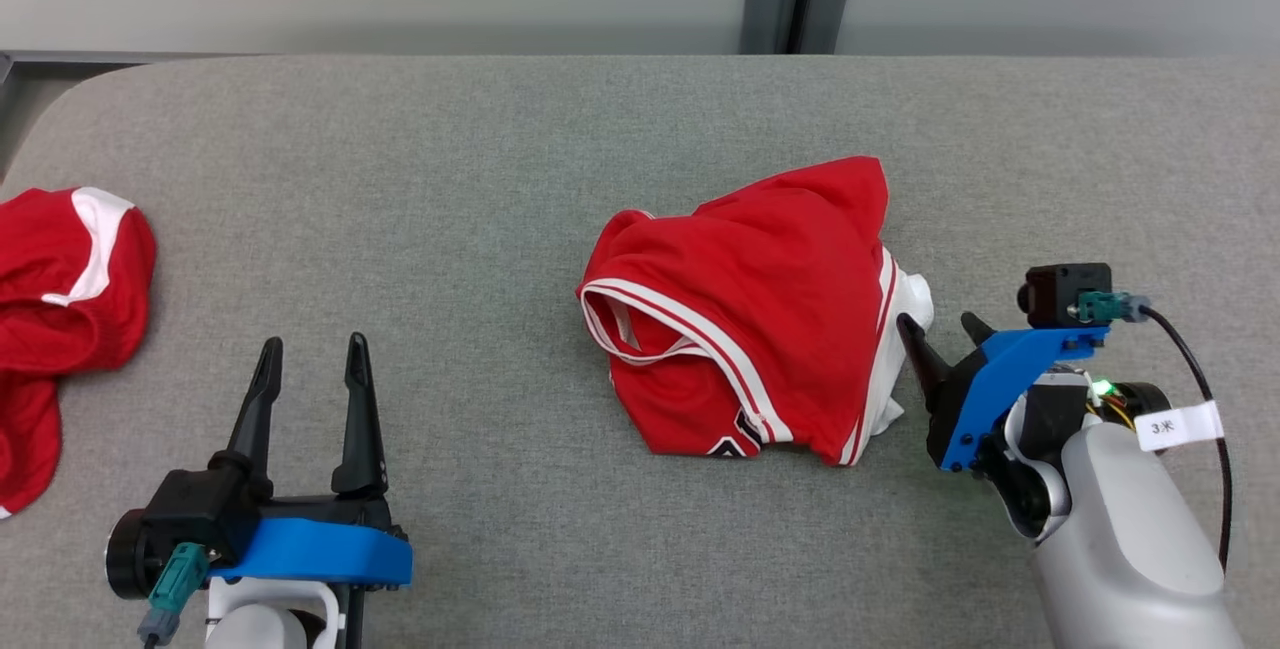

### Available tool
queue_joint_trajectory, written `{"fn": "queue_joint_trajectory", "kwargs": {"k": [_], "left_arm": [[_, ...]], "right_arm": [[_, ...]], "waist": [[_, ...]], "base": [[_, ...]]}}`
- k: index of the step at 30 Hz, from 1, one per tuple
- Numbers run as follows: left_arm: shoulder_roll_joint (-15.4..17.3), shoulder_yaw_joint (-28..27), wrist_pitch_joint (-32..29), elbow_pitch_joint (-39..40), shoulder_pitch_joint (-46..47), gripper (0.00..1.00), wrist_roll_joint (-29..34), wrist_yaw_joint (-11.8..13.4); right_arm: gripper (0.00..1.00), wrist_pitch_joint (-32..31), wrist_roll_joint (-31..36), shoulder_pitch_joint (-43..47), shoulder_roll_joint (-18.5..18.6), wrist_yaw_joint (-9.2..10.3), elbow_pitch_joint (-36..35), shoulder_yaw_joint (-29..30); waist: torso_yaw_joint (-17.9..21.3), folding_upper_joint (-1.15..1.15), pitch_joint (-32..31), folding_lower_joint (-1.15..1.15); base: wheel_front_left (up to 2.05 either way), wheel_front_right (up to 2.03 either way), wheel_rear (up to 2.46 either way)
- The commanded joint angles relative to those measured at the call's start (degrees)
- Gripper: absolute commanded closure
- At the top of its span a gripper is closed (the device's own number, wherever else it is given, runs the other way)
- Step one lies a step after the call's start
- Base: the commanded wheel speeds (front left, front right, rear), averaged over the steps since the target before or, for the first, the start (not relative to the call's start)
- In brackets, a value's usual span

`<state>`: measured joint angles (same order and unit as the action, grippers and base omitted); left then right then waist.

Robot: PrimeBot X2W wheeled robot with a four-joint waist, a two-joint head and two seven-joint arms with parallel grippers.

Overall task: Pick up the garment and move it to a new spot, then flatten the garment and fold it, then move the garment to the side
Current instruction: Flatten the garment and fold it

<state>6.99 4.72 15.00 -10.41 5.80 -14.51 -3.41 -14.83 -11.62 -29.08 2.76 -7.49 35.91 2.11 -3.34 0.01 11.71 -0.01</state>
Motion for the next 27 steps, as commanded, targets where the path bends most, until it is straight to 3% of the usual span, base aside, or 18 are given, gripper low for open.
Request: {"fn": "queue_joint_trajectory", "kwargs": {"k": [1,13,14,15,17,27], "left_arm": [[-0.1,0.04,0.27,0.13,0.7,0.0,0.51,-0.22],[-1.01,-0.36,0.27,-0.08,1.6,0.0,1.58,-1.13],[-1.08,-0.41,0.27,-0.1,1.59,0.0,1.63,-1.23],[-1.14,-0.38,0.27,-0.17,1.57,0.0,1.73,-1.39],[-1.24,-0.4,0.27,-0.31,1.3,0.0,1.8,-1.59],[-1.43,-1.52,0.27,-0.75,-1.13,0.0,2.09,-1.93]], "right_arm": [[0.0,0.06,0.84,-1.22,0.24,-0.01,0.94,-0.18],[0.0,1.81,3.95,-7.29,0.13,-0.01,14.32,-5.89],[0.11,2.13,4.3,-7.75,0.12,-0.01,15.12,-6.41],[0.64,2.65,4.42,-8.06,0.12,-0.01,15.87,-6.53],[1.0,3.72,4.95,-8.89,0.1,-0.01,16.93,-6.41],[1.0,10.45,9.47,-11.7,0.34,-0.01,11.31,-6.32]], "waist": [[-0.52,-0.01,0.55,0.01],[-1.68,-0.01,1.86,0.01],[-1.77,-0.01,1.9,0.01],[-1.91,-0.01,1.83,0.01],[-2.11,-0.01,1.55,0.01],[-1.75,-0.01,-2.83,0.01]], "base": [[0.0,0.0,0.0],[0.0,0.0,0.0],[0.0,0.0,0.0],[0.0,0.0,0.0],[0.0,0.0,0.0],[0.0,0.0,0.0]]}}
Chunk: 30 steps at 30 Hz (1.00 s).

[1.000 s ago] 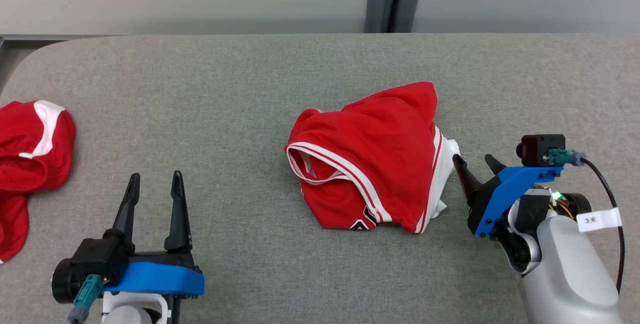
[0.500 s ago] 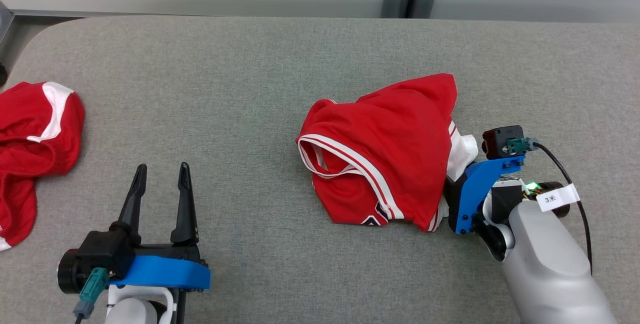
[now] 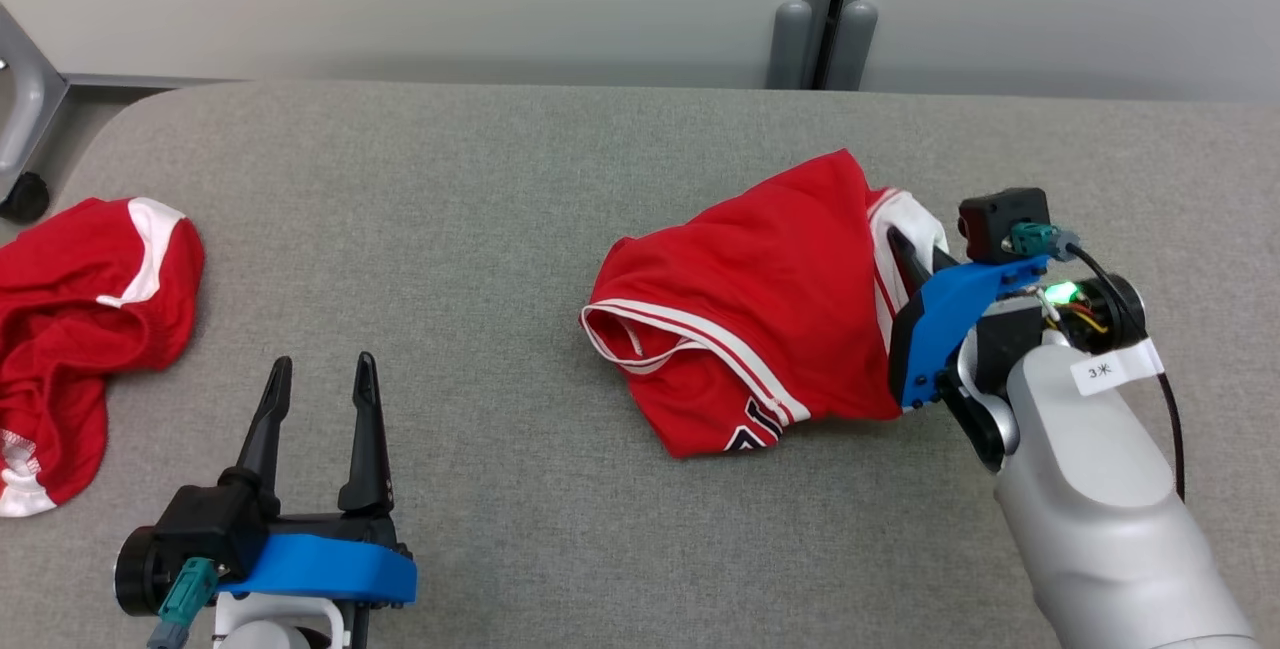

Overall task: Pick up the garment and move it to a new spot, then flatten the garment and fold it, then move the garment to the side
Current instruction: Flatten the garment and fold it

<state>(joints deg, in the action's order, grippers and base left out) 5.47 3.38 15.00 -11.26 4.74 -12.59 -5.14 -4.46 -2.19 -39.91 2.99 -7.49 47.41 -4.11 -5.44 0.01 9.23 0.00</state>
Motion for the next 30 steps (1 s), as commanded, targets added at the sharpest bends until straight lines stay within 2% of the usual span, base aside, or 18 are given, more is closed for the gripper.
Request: {"fn": "queue_joint_trajectory", "kwargs": {"k": [1,8,13,18,22,30], "left_arm": [[0.07,-0.21,0.27,0.11,-0.25,0.0,0.2,-0.21],[-0.14,-0.01,0.27,-0.08,-0.63,0.0,0.25,-0.39],[-0.45,0.33,0.27,-0.22,0.05,0.0,-0.02,-0.5],[-0.77,0.96,0.27,-0.21,1.23,0.0,0.13,-0.81],[-1.05,1.38,0.27,0.03,1.72,0.0,0.23,-0.86],[-1.42,0.91,0.27,0.72,2.23,0.0,0.53,-0.95]], "right_arm": [[1.0,0.07,0.05,-1.17,0.13,-0.01,-1.37,-0.82],[1.0,-2.22,-3.35,-5.49,1.16,-0.01,-11.26,-10.93],[1.0,-0.02,-8.27,-11.83,2.2,-0.01,-16.49,-16.6],[1.0,1.79,-11.15,-20.79,2.72,-0.01,-16.41,-21.1],[1.0,5.5,-13.43,-27.65,2.15,-0.01,-15.8,-24.43],[1.0,13.5,-22.72,-36.42,1.79,0.0,-17.23,-29.54]], "waist": [[0.38,-0.01,-0.8,0.0],[-0.2,-0.01,-2.34,0.0],[-1.86,-0.01,-2.02,0.0],[-3.85,-0.01,-0.57,0.0],[-5.12,-0.01,0.51,0.0],[-5.85,-0.01,1.37,0.0]], "base": [[0.0,0.0,0.0],[0.0,0.0,0.0],[0.0,0.0,0.0],[0.0,0.0,0.0],[0.0,0.0,0.0],[0.0,0.0,0.0]]}}
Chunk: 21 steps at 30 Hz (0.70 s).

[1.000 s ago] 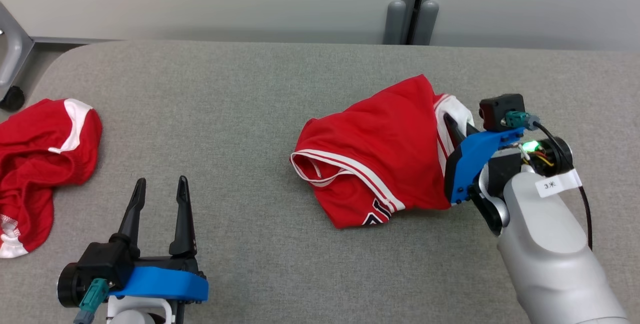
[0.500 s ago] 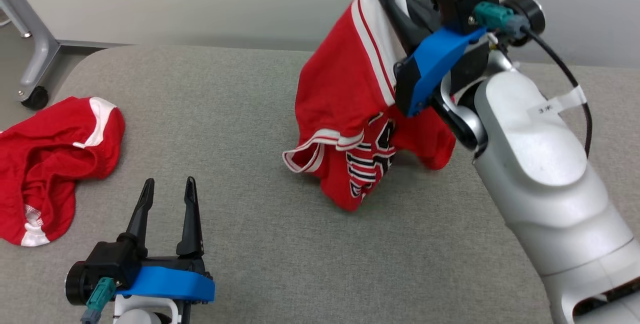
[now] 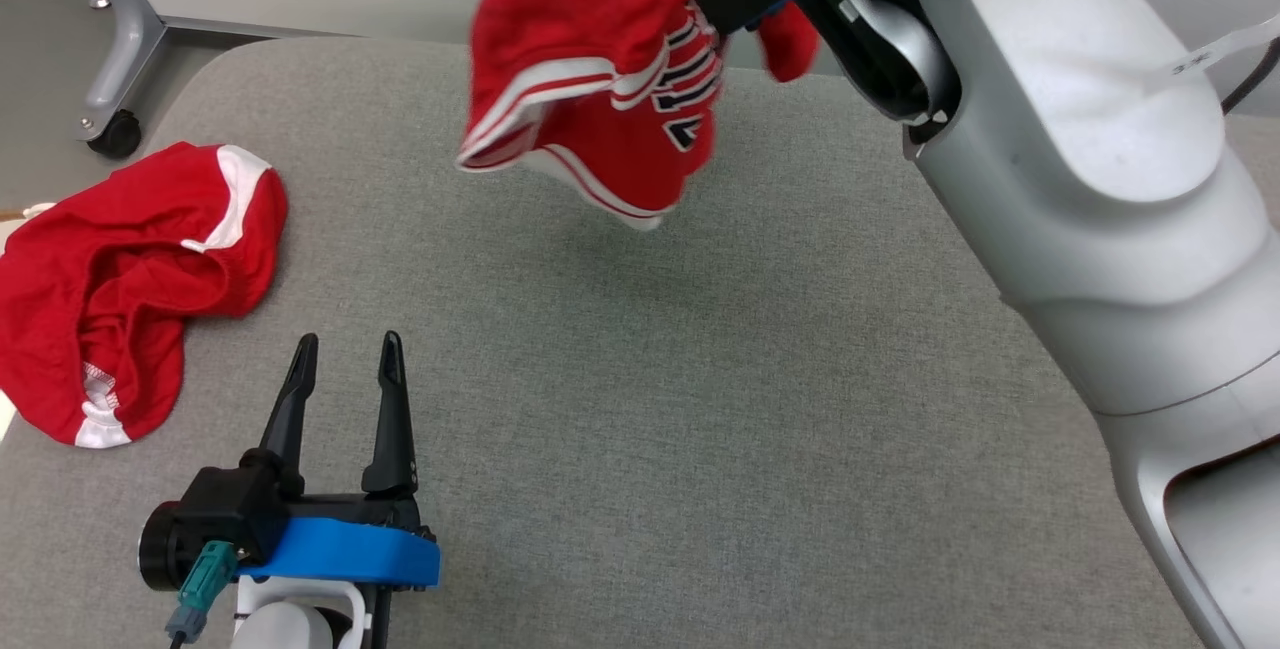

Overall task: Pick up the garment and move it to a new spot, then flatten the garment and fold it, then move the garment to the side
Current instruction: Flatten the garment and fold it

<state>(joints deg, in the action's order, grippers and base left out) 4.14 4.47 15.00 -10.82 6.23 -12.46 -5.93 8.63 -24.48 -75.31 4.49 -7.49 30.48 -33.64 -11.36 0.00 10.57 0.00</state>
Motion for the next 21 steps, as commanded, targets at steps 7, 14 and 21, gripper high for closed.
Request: {"fn": "queue_joint_trajectory", "kwargs": {"k": [7,14,21], "left_arm": [[-0.26,-0.86,0.27,0.81,0.61,0.0,0.63,0.02],[-0.49,-0.25,0.27,0.96,1.1,0.0,0.67,-0.26],[-0.69,0.83,0.27,0.55,2.43,0.0,0.75,-0.57]], "right_arm": [[1.0,-0.27,-4.36,1.93,6.56,0.0,-0.3,0.32],[1.0,-4.19,-3.42,10.53,14.02,-0.01,6.79,0.62],[1.0,-0.98,0.24,15.74,18.22,0.0,19.67,4.89]], "waist": [[0.86,0.0,0.18,0.0],[0.78,0.0,1.12,0.0],[-0.68,0.0,2.65,0.0]], "base": [[0.0,0.0,0.0],[0.0,0.0,0.0],[0.0,0.0,0.0]]}}
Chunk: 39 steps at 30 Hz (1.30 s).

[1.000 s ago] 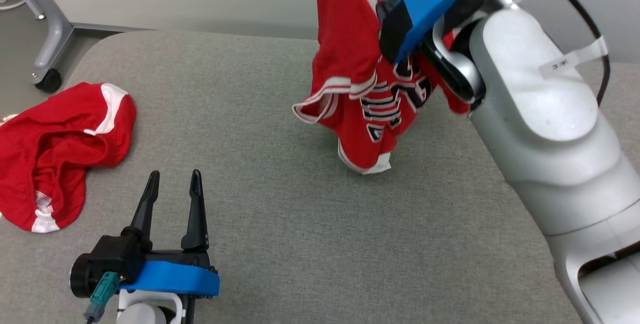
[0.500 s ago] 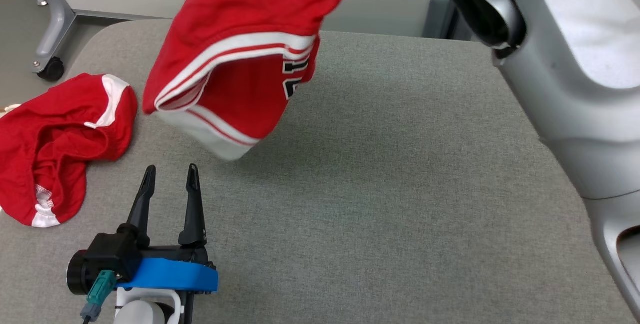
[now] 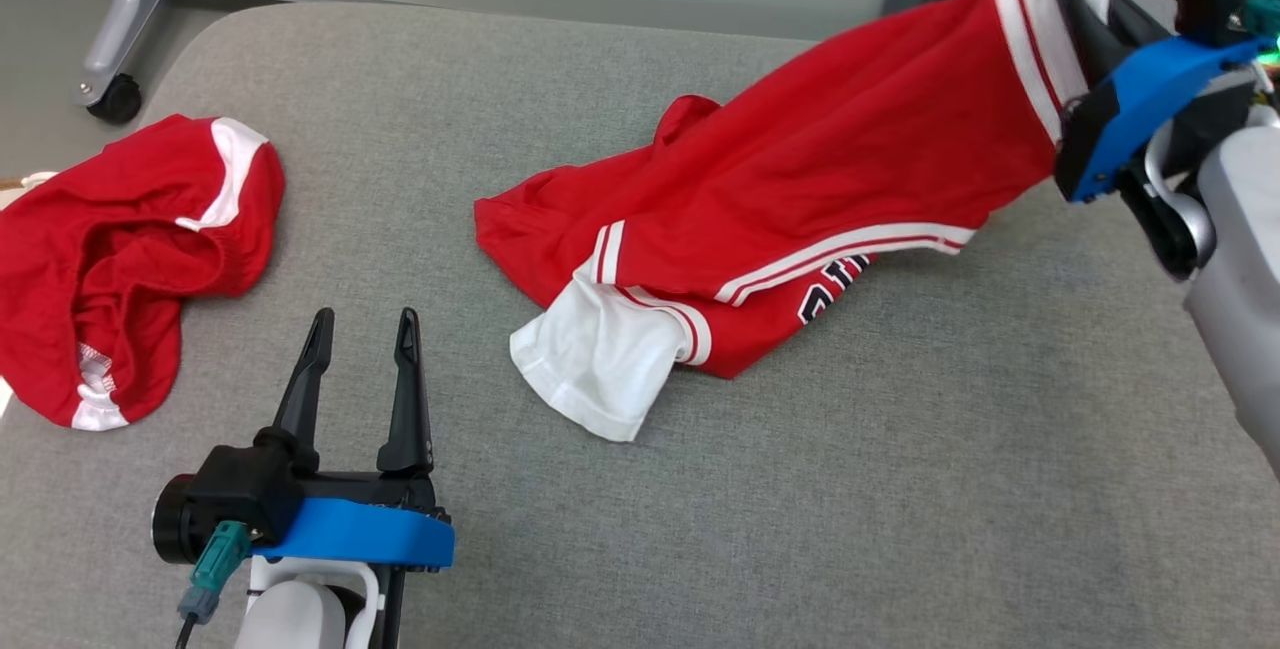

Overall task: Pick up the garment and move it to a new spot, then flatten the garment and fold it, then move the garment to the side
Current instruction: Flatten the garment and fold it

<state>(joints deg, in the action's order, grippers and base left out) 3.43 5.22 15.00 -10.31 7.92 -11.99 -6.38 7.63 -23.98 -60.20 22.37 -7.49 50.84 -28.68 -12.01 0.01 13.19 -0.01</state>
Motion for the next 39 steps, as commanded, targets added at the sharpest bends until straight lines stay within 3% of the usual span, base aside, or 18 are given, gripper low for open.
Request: {"fn": "queue_joint_trajectory", "kwargs": {"k": [1,2,5,9,14,18,23,30,39], "left_arm": [[-0.01,0.14,0.27,-0.01,0.73,0.0,0.38,-0.17],[-0.01,0.15,0.27,-0.09,0.68,0.0,0.44,-0.19],[0.08,0.12,0.27,-0.44,0.34,0.0,0.6,-0.25],[0.53,0.14,0.27,-0.86,-0.61,0.0,1.08,-0.36],[0.77,0.74,0.27,-1.1,-1.53,0.0,1.53,-0.47],[1.23,2.08,0.27,-1.51,-1.44,0.0,1.61,-0.68],[1.42,3.97,0.14,-1.84,0.15,0.0,1.58,-0.74],[1.23,6.24,-0.03,-3.08,3.35,0.0,0.73,-0.9],[0.63,8.63,0.17,-4.64,5.69,0.0,-0.33,-1.01]], "right_arm": [[0.76,0.2,0.52,0.87,0.3,-0.01,0.82,0.18],[0.0,0.12,1.29,1.07,0.09,0.0,2.47,0.47],[0.0,-0.96,2.95,1.01,-0.69,0.0,7.05,1.65],[0.0,-8.87,2.75,2.62,-3.82,-0.01,12.84,1.61],[0.0,-10.24,4.54,5.49,-6.0,-0.01,10.58,-2.28],[0.0,-9.64,3.86,10.23,-9.33,-0.01,2.48,-9.39],[0.0,-11.95,2.42,12.36,-11.46,-0.01,-1.57,-14.61],[0.0,-15.02,2.33,10.9,-14.01,-0.01,0.01,-18.81],[0.0,-13.05,6.87,6.77,-15.84,0.0,6.94,-19.86]], "waist": [[-0.16,-0.01,0.03,0.01],[-0.26,-0.01,-0.03,0.01],[-0.3,-0.01,-0.71,0.01],[0.11,-0.01,-2.53,0.01],[0.87,-0.01,-4.06,0.01],[1.18,-0.01,-4.54,0.01],[0.21,-0.01,-3.37,0.01],[-2.24,-0.01,-0.43,0.01],[-4.17,-0.01,1.31,0.01]], "base": [[0.0,0.0,0.0],[0.0,0.0,0.0],[0.0,0.0,0.0],[0.0,0.0,0.0],[0.0,0.0,0.0],[0.0,0.0,0.0],[0.0,0.0,0.0],[0.0,0.0,0.0],[0.0,0.0,0.0]]}}
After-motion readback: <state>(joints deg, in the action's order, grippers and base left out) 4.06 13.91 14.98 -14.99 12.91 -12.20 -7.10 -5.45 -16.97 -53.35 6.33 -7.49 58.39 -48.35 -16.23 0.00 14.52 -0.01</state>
